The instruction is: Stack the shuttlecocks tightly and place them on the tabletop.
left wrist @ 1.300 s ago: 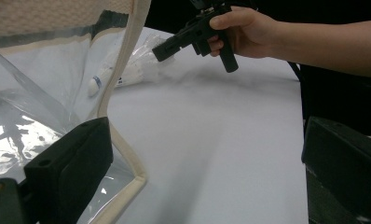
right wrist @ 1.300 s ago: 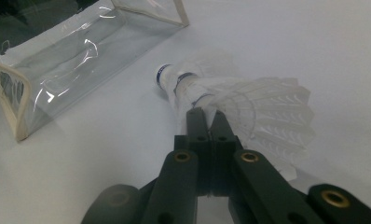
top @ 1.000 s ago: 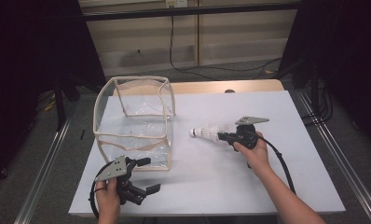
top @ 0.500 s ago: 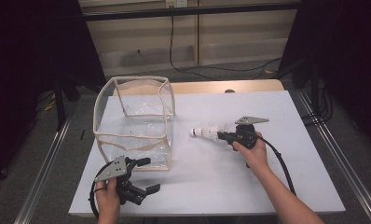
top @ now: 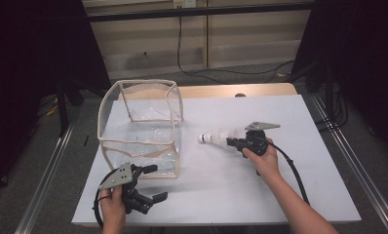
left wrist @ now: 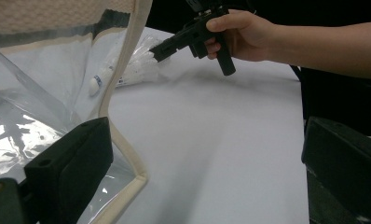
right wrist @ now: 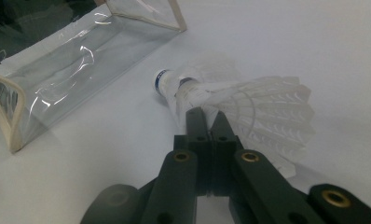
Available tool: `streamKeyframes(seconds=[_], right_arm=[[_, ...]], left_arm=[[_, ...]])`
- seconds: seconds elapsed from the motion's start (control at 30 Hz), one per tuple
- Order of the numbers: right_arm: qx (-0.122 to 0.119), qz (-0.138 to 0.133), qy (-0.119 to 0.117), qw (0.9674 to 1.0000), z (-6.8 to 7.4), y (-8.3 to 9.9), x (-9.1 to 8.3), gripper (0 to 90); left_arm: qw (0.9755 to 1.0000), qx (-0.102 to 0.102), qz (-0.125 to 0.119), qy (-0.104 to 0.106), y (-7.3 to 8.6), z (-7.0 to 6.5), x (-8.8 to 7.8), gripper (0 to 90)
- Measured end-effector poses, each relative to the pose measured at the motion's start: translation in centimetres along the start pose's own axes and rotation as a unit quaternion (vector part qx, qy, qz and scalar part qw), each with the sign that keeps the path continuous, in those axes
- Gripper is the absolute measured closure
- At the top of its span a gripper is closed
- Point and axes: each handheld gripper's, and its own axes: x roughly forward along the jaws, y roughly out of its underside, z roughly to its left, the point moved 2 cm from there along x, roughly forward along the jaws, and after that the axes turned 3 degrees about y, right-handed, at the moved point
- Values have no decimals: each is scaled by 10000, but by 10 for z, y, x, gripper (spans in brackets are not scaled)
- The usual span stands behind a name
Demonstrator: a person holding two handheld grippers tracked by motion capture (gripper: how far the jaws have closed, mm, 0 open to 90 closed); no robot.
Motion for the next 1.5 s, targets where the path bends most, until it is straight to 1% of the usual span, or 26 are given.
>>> streamKeyframes(seconds=[0.4,0.8,0.9,1.5], right_arm=[[-41,45,-18,10000,1,2,3,895],[-31,50,-113,9999,2,1,4,896],[-41,53,-87,9999,2,2,5,893],[-64,53,-115,9999,3,2,7,894]], left_arm=[[10000,-15,2,3,0,0,0,21],[10000,-16,1,6,0,0,0,21],[10000,-15,8,0,0,0,0,21],[10000,-2,18,5,0,0,0,22]])
